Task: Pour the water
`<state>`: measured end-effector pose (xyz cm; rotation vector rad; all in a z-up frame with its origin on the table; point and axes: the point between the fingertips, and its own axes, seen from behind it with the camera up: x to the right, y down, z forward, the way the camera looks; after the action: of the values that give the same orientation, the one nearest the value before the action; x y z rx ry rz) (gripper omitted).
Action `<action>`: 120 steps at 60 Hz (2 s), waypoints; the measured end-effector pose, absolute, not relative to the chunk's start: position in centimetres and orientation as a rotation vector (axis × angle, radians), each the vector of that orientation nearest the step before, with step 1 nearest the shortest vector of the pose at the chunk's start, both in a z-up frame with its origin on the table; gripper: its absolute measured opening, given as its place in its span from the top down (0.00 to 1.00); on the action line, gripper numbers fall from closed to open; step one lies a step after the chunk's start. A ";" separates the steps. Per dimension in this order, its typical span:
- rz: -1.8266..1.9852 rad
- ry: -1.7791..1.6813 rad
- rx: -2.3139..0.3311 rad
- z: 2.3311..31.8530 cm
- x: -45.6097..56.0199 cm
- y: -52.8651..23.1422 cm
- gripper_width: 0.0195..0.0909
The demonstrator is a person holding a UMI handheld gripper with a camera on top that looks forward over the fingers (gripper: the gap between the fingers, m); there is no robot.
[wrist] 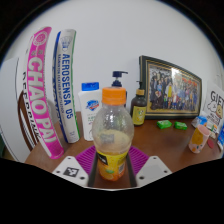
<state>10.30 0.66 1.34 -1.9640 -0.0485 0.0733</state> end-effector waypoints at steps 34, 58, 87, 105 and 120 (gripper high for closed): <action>0.591 0.224 -1.821 13.8 13.4 0.8 0.93; 1.542 1.040 -1.373 20.6 27.2 4.3 0.93; 1.855 1.472 -1.112 12.7 35.4 6.2 0.93; 1.119 0.727 -1.692 15.6 37.6 5.2 0.93; 0.376 0.264 -1.725 18.6 51.1 4.4 0.93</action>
<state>51.11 4.44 18.60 -1.7246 0.2639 0.3761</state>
